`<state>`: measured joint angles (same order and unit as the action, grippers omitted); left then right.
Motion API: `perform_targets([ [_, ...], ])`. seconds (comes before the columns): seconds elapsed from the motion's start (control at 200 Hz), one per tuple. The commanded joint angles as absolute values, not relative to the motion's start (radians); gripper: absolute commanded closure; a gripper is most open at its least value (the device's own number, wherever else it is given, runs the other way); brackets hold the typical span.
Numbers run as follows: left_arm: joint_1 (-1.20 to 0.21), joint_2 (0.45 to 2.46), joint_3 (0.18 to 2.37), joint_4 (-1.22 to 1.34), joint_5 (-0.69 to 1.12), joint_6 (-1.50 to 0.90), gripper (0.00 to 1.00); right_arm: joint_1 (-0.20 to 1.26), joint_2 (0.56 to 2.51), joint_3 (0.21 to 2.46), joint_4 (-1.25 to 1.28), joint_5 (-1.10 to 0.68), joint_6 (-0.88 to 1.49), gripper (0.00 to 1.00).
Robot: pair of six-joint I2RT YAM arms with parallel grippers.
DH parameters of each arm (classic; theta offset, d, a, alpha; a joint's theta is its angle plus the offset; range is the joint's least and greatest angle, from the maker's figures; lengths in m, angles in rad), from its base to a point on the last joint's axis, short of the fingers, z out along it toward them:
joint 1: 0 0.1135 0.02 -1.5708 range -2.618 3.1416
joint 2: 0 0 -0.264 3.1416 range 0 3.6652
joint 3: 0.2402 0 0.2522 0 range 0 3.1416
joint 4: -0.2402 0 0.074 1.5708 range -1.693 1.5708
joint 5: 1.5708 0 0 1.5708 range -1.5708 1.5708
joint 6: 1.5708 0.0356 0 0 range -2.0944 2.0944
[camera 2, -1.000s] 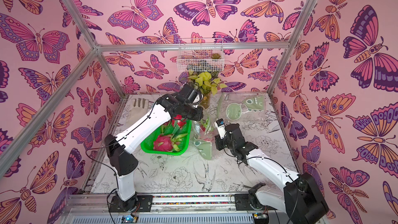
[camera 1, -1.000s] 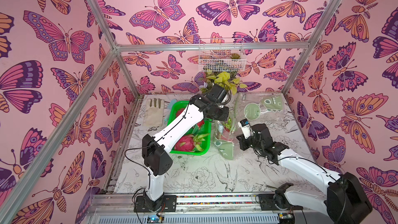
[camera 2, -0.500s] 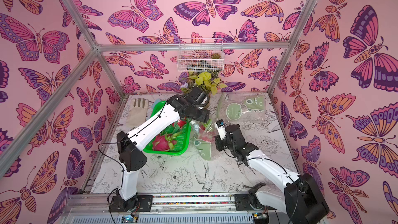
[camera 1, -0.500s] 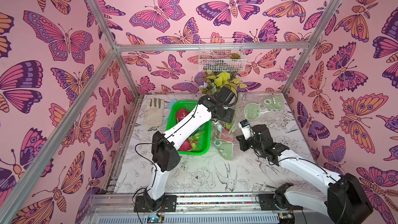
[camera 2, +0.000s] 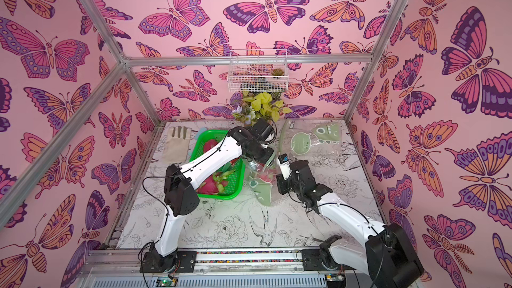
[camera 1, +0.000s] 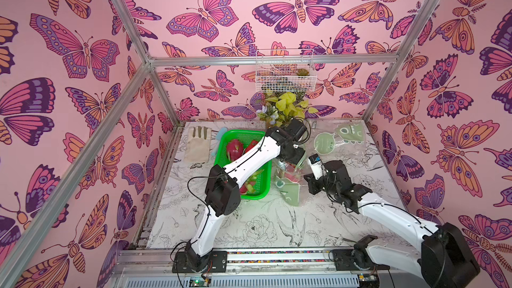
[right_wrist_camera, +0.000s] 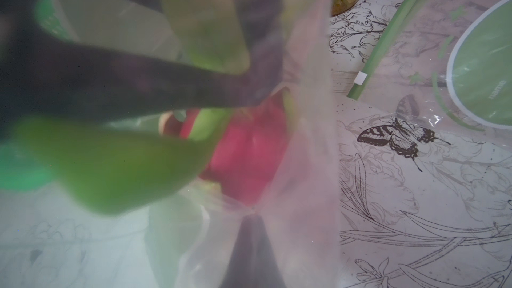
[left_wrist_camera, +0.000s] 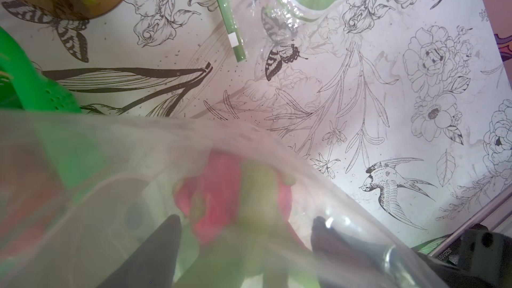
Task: Open the zip-top bag and take out the dragon fruit
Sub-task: Pick up the dragon fruit from the zipper food storage bag.
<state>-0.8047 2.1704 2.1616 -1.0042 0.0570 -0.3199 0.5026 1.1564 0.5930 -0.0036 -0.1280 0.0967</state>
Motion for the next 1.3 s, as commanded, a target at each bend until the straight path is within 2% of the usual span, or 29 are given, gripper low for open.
perform_targets([
  [0.0,-0.807,2.194,2.186,-1.014,0.068,-0.306,0.3,0.503,1.151,0.592,0.009,-0.123,0.083,1.0],
  [0.055,-0.807,2.196,2.185,-1.014,0.067,-0.311,0.39,0.503,1.146,0.593,0.007,-0.116,0.081,1.0],
  [0.115,-0.807,2.187,2.181,-1.012,0.065,-0.323,0.6,0.503,1.144,0.592,0.003,-0.11,0.08,1.0],
  [0.23,-0.81,2.131,2.167,-1.003,0.064,-0.337,0.95,0.503,1.146,0.592,-0.005,-0.076,0.088,1.0],
  [0.255,-0.81,2.11,2.157,-0.996,0.064,-0.341,1.0,0.503,1.149,0.592,-0.008,-0.069,0.089,1.0],
  [0.516,-0.801,1.847,2.044,-0.878,0.155,-0.442,1.0,0.503,1.201,0.61,-0.03,-0.021,0.109,1.0],
  [0.681,-0.789,1.729,2.051,-0.87,0.126,-0.486,1.0,0.502,1.216,0.602,-0.01,-0.017,0.113,1.0],
  [0.921,-0.766,1.64,2.079,-0.853,0.159,-0.521,1.0,0.502,1.251,0.609,-0.006,-0.017,0.116,1.0],
  [1.117,-0.741,1.61,2.073,-0.772,0.345,-0.562,1.0,0.499,1.279,0.619,-0.011,-0.032,0.12,1.0],
  [1.207,-0.747,1.61,2.052,-0.77,0.358,-0.546,1.0,0.5,1.263,0.64,-0.036,-0.075,0.14,1.0],
  [1.297,-0.749,1.615,1.993,-0.767,0.35,-0.528,1.0,0.496,1.199,0.689,-0.106,-0.159,0.166,0.76],
])
